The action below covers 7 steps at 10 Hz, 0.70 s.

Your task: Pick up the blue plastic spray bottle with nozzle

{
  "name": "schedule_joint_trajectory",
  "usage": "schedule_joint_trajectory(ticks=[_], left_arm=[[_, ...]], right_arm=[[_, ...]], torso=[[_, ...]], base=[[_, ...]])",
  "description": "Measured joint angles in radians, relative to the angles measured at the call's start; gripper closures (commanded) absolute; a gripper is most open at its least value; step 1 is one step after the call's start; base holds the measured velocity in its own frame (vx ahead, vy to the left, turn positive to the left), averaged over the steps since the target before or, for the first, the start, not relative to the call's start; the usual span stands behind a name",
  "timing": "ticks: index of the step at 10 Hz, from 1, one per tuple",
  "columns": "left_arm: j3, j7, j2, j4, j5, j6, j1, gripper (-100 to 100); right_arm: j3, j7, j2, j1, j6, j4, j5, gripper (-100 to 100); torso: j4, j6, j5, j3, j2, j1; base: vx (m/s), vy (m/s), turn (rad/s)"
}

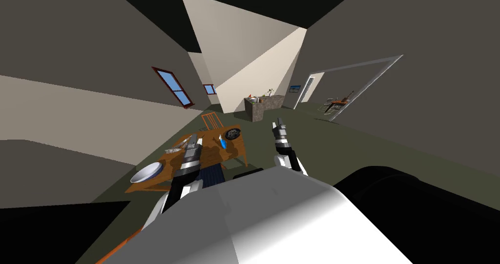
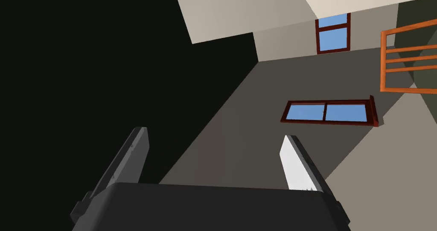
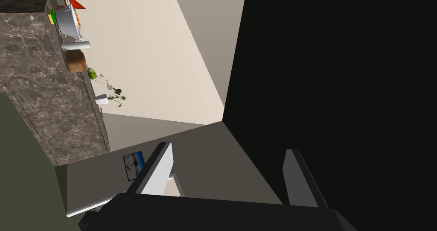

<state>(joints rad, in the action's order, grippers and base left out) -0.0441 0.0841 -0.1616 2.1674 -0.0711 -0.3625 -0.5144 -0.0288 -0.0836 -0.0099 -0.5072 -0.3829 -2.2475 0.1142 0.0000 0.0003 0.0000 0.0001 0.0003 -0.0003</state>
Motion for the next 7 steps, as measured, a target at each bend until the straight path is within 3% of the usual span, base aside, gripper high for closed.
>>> schedule_joint_trajectory(ticks=[3,5,7], left_arm=[[0.01,-0.003,-0.036,-0.091,-0.036,0.094,0.021,-100],[0.011,-0.016,-0.067,-0.115,-0.057,0.169,0.005,-100],[0.011,-0.02,-0.079,-0.168,-0.07,0.193,0.007,-100]], right_arm=[[0.0,0.0,0.0,0.0,0.0,0.0,0.0,0],[0.0,0.0,0.0,0.0,0.0,0.0,0.0,0],[0.0,0.0,0.0,0.0,0.0,0.0,0.0,0]], torso=[[0.0,0.0,0.0,0.0,0.0,0.0],[0.0,0.0,0.0,0.0,0.001,0.0],[0.0,0.0,0.0,0.0,0.0,0.0]], base=[[-0.012,-0.009,-0.172],[-0.009,-0.01,-0.124],[-0.005,-0.012,-0.174]])
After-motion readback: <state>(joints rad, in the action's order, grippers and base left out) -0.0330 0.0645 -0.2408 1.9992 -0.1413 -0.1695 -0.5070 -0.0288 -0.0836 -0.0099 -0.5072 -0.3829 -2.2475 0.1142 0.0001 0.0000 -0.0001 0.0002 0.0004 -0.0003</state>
